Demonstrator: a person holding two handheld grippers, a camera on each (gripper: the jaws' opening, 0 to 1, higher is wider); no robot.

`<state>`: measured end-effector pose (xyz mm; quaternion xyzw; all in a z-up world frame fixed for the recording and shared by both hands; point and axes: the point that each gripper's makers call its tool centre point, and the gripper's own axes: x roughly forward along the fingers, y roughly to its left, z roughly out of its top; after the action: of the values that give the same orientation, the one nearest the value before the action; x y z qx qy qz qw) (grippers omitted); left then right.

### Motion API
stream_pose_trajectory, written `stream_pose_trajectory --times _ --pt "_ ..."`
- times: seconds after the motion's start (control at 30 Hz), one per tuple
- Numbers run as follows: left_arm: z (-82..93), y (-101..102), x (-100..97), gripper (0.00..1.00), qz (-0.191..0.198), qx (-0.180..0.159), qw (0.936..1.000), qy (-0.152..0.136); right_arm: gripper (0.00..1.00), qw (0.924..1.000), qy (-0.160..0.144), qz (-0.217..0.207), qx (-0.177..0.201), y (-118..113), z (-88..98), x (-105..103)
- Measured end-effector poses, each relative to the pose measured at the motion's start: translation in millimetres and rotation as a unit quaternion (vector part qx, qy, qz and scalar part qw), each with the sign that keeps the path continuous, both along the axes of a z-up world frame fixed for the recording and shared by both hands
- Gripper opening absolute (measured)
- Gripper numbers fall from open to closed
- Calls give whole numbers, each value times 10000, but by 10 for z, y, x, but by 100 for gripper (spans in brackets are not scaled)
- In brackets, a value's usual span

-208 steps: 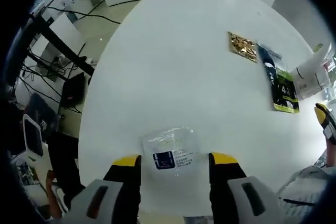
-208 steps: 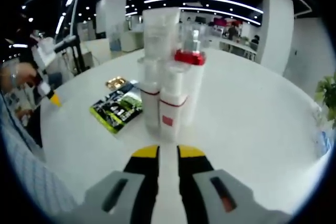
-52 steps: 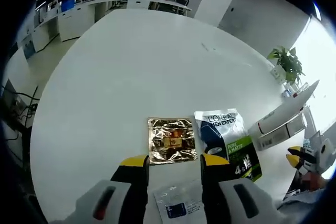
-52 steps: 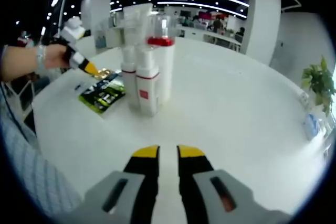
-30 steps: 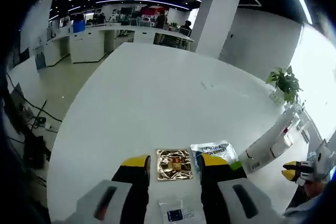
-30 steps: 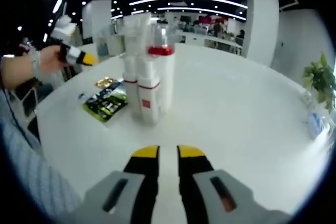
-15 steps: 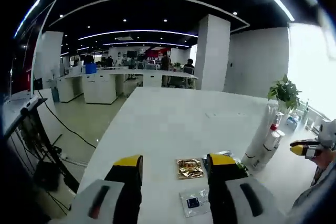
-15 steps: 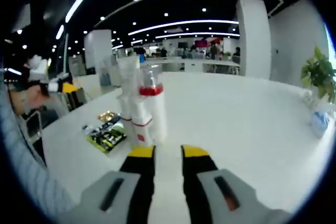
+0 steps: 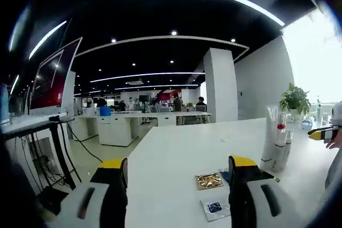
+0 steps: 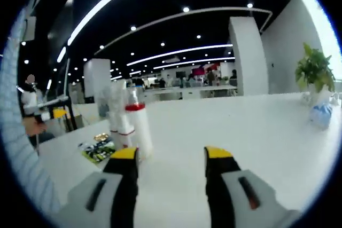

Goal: Arrange the skincare products in the storage area until every visible bottle or jar stands upright without overlapping.

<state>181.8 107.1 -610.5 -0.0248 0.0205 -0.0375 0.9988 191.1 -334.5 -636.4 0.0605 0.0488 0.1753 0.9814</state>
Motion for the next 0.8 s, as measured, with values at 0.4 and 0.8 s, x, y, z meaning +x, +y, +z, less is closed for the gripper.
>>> stream_pose_trajectory --times 0.4,0.8 --pt "-591 -171 -158 87 -101 -452 9983 353 84 9975 -236 -657 90 -306 -265 -5" --pt "-660 -223 -145 80 -189 -62 9990 398 83 9979 -183 -562 -253 -310 -291 -13"
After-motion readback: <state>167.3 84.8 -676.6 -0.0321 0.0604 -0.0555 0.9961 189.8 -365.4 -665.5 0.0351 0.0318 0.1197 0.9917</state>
